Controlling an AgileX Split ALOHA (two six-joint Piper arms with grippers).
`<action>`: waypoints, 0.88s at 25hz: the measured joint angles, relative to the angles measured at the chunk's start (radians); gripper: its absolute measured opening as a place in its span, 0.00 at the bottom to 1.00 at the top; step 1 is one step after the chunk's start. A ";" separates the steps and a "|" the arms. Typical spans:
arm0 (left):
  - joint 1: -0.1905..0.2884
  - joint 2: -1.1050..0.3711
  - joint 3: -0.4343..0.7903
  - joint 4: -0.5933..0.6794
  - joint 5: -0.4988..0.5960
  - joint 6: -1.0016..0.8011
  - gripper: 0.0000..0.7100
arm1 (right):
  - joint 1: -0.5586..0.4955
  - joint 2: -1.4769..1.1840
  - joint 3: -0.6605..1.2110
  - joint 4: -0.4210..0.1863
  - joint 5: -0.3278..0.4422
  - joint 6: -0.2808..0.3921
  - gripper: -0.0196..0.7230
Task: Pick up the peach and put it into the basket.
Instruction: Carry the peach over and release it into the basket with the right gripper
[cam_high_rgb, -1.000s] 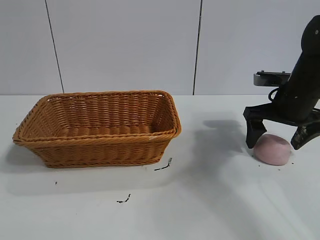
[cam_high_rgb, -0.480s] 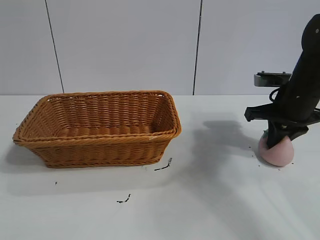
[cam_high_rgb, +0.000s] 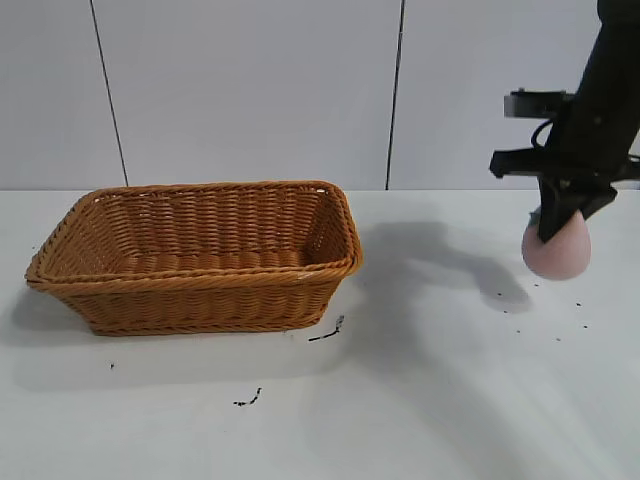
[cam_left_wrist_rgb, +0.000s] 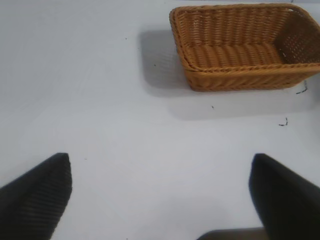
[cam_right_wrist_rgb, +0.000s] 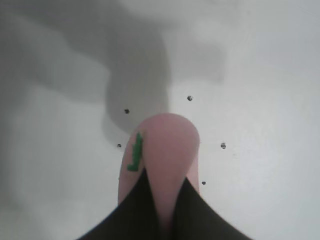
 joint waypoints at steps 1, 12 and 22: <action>0.000 0.000 0.000 0.000 0.000 0.000 0.98 | 0.000 0.000 -0.047 0.004 0.031 0.000 0.01; 0.000 0.000 0.000 0.000 0.000 0.000 0.98 | 0.066 0.000 -0.398 0.013 0.108 0.020 0.01; 0.000 0.000 0.000 0.000 0.000 0.000 0.98 | 0.401 0.011 -0.422 0.016 0.009 0.022 0.01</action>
